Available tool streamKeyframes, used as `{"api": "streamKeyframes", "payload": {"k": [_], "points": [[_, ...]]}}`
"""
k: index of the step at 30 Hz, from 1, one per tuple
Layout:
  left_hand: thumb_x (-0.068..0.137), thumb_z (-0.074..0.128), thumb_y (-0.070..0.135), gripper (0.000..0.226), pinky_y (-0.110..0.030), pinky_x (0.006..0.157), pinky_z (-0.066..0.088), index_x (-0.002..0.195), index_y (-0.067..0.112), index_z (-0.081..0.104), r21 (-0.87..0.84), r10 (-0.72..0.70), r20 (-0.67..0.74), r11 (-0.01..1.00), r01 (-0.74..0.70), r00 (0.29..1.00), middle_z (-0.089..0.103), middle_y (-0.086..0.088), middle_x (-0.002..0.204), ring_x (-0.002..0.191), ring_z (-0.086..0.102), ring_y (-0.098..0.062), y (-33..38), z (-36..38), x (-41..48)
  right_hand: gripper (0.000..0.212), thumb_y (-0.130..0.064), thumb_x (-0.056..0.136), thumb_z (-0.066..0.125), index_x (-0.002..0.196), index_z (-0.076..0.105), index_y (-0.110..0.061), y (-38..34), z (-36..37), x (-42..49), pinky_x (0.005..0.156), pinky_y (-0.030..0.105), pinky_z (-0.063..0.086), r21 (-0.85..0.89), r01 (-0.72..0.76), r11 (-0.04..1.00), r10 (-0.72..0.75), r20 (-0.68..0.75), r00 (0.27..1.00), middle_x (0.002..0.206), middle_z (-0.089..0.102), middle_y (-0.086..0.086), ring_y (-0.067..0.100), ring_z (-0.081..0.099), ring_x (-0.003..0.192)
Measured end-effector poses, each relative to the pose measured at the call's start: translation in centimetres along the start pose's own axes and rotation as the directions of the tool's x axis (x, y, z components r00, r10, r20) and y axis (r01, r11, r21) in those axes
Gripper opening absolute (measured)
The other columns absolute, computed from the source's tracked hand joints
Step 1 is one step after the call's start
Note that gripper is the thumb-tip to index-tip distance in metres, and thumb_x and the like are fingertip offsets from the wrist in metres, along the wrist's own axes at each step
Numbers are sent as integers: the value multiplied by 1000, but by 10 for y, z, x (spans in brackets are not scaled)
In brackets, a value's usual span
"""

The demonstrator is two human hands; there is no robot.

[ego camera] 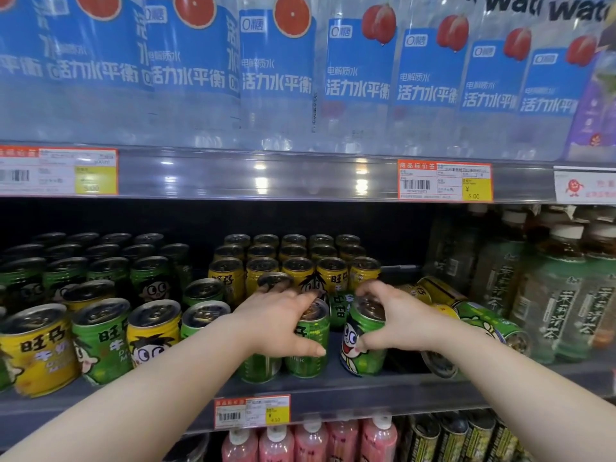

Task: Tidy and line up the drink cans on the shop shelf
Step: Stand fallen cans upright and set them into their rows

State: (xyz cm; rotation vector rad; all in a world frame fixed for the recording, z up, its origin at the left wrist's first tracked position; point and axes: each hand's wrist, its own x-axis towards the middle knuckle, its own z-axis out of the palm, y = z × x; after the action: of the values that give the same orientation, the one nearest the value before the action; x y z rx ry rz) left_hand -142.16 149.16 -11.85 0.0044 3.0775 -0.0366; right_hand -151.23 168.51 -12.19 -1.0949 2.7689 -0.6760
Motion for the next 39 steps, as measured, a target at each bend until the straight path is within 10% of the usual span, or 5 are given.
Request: {"api": "streamKeyframes", "payload": {"k": [4, 9, 14, 24, 39], "points": [[71, 47, 76, 98, -43, 115, 18, 147, 29, 6, -21, -17, 24, 1000, 17, 1000, 23, -3, 154, 142, 18, -25, 2, -3, -1, 90, -44, 61, 82, 137, 35, -32, -4, 9, 4, 103, 28, 41, 126, 73, 989, -79, 41, 996, 136, 44, -8, 10, 46, 123], [70, 44, 78, 99, -47, 114, 4, 147, 29, 5, -36, 7, -20, 999, -8, 1000, 19, -4, 155, 144, 10, -25, 11, -8, 4, 30, -33, 91, 55, 119, 59, -23, 10, -18, 22, 89, 19, 39, 64, 71, 995, -65, -96, 993, 119, 59, -5, 12, 54, 113], [74, 42, 76, 95, -47, 115, 5, 147, 29, 5, -64, 29, -3, 998, -29, 1000, 17, -4, 156, 143, 12, -23, 27, -7, 17, 51, -37, 83, 62, 130, 48, -30, 22, -19, 54, 98, 27, 41, -372, 121, 920, -95, 88, 992, 137, 50, -1, 21, 49, 122], [74, 46, 74, 103, -37, 115, 10, 147, 20, -3, -79, -36, 3, 996, 36, 999, 10, -5, 157, 144, 9, -21, 29, -7, 17, 41, -37, 90, 53, 126, 50, -19, 22, 7, 86, 97, 33, 43, -468, 379, 799, -311, 218, 925, 131, 50, 7, 25, 49, 119], [76, 45, 72, 94, -37, 115, 12, 146, 32, -3, -65, -55, 29, 996, 57, 998, 4, 4, 158, 144, 8, -18, 33, -8, 15, 44, -35, 74, 74, 115, 62, -23, 39, -14, 82, 81, 18, 48, 50, 214, 975, -219, 144, 965, 102, 64, -11, 8, 60, 96]]}}
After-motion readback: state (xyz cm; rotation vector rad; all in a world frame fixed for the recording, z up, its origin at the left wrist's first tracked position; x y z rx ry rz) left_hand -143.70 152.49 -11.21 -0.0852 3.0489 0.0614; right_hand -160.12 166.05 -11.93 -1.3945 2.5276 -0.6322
